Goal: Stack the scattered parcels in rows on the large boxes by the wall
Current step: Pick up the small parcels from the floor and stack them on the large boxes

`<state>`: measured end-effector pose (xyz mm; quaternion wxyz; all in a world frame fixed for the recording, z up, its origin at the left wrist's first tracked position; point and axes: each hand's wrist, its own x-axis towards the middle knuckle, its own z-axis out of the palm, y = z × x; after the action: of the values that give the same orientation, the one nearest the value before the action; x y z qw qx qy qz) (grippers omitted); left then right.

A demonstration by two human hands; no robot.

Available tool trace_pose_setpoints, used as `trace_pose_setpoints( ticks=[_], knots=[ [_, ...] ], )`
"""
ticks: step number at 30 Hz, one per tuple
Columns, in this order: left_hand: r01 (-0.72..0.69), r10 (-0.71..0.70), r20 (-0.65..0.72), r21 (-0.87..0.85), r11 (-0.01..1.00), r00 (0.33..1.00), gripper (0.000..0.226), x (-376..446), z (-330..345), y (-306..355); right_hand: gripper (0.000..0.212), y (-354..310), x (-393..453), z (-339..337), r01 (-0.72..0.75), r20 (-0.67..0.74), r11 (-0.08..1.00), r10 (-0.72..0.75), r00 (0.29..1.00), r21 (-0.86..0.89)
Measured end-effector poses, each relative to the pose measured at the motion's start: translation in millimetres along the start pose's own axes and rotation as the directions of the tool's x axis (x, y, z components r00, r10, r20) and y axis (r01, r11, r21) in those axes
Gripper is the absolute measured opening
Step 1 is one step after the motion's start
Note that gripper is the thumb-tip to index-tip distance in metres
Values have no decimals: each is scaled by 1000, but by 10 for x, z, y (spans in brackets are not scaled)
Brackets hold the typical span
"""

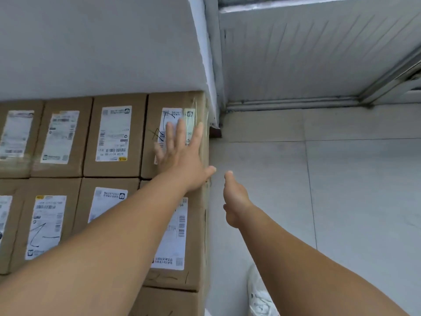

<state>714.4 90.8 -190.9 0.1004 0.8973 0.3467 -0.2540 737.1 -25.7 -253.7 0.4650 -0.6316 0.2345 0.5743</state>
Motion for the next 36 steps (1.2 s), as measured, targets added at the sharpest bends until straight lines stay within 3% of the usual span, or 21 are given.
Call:
trace_pose_setpoints(
  ticks=[12,21,31,36],
  knots=[
    [-71,66,-110,-47,996,992,86,151,277,-143,76,-91,792,489,40,157,996,-52,986,81],
    [-15,8,-87,-71,997,996,87,182,253,-222,52,-161,856,496,50,97,992,-39,995,-112],
    [-48,36,-100,-127,991,994,81,62,201,-293,59,-112,474,456,47,1,999,-47,999,25],
    [-39,40,4,-103,994,999,86,-400,299,-433,54,272,63,340,-14,-17,1000,14,1000,14]
  ],
)
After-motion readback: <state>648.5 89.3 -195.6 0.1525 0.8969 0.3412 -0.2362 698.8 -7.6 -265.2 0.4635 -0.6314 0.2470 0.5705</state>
